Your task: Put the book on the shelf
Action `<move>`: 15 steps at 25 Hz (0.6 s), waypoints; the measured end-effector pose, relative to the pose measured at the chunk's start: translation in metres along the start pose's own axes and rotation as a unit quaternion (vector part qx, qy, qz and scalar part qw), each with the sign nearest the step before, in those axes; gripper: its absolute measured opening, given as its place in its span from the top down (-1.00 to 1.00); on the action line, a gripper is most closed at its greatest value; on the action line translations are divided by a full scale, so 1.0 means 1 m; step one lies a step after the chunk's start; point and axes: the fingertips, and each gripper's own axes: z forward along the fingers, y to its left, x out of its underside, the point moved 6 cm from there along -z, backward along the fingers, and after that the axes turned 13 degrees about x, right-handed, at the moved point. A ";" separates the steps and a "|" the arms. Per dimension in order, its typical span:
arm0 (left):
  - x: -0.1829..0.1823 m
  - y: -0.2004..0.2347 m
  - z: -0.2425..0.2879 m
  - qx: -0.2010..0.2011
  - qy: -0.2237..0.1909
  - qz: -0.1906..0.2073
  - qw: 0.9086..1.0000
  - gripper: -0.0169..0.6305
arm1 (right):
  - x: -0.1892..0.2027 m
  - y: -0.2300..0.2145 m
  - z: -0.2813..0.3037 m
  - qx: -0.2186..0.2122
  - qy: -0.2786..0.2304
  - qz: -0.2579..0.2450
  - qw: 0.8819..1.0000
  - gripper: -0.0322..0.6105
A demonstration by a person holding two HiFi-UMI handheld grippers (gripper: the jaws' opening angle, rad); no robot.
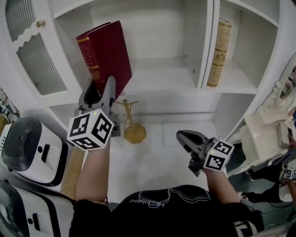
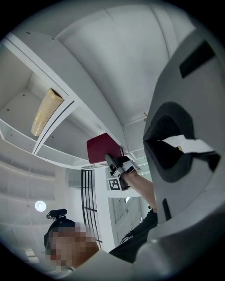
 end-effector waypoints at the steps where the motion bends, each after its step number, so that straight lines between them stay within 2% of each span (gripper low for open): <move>1: 0.001 0.000 0.003 -0.002 0.001 0.002 1.000 0.31 | 0.000 -0.002 -0.001 0.000 -0.001 0.002 1.000 0.89; 15: 0.015 0.007 0.041 -0.030 0.045 0.022 0.998 0.31 | 0.016 -0.021 -0.008 0.005 0.003 0.032 0.999 0.89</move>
